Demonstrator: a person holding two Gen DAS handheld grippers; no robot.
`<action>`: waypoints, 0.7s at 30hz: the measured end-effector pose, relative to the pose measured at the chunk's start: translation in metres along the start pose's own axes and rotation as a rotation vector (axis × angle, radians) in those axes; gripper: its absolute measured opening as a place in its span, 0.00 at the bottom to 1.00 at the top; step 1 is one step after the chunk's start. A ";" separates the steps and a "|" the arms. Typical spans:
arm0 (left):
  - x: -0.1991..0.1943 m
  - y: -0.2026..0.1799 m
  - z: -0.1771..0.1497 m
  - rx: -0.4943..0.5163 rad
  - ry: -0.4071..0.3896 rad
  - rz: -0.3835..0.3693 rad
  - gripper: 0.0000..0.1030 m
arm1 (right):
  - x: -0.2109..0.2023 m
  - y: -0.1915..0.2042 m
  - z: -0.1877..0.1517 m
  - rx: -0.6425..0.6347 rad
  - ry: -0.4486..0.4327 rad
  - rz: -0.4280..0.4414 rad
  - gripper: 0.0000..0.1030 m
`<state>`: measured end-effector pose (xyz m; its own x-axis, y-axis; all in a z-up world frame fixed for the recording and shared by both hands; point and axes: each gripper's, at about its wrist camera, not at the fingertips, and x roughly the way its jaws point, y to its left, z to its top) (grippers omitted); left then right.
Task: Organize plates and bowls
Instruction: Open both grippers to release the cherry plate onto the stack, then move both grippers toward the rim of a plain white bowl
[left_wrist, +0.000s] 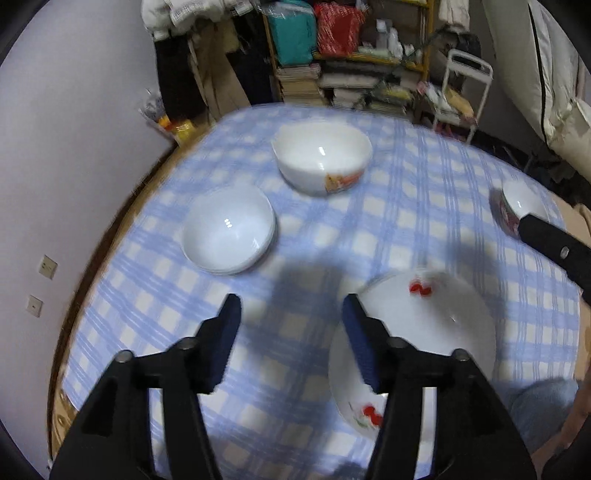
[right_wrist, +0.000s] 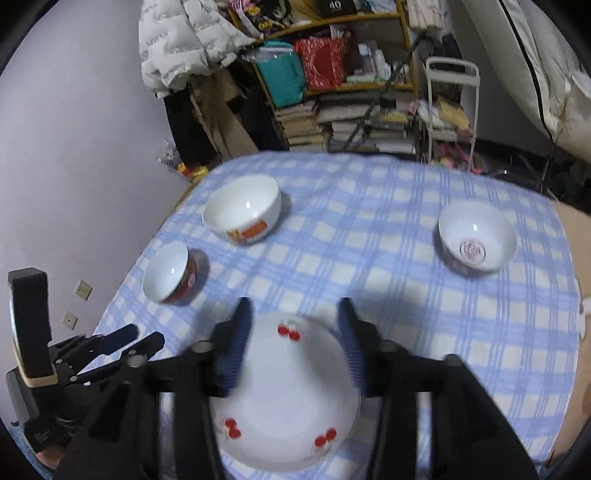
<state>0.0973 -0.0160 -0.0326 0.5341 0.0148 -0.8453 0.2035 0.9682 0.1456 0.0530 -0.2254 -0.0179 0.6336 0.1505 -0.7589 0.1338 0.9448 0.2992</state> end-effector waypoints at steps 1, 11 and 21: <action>-0.003 0.001 0.004 0.004 -0.012 0.010 0.61 | 0.003 0.002 0.003 0.007 -0.014 0.005 0.72; -0.007 0.038 0.062 -0.045 -0.061 0.054 0.83 | 0.031 0.025 0.032 -0.165 -0.060 -0.079 1.00; 0.022 0.062 0.106 -0.059 -0.076 0.057 0.87 | 0.056 0.031 0.081 -0.227 -0.074 -0.055 1.00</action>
<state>0.2084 0.0178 0.0117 0.6042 0.0530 -0.7951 0.1242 0.9793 0.1597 0.1549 -0.2109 -0.0043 0.6850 0.0837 -0.7237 0.0003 0.9933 0.1152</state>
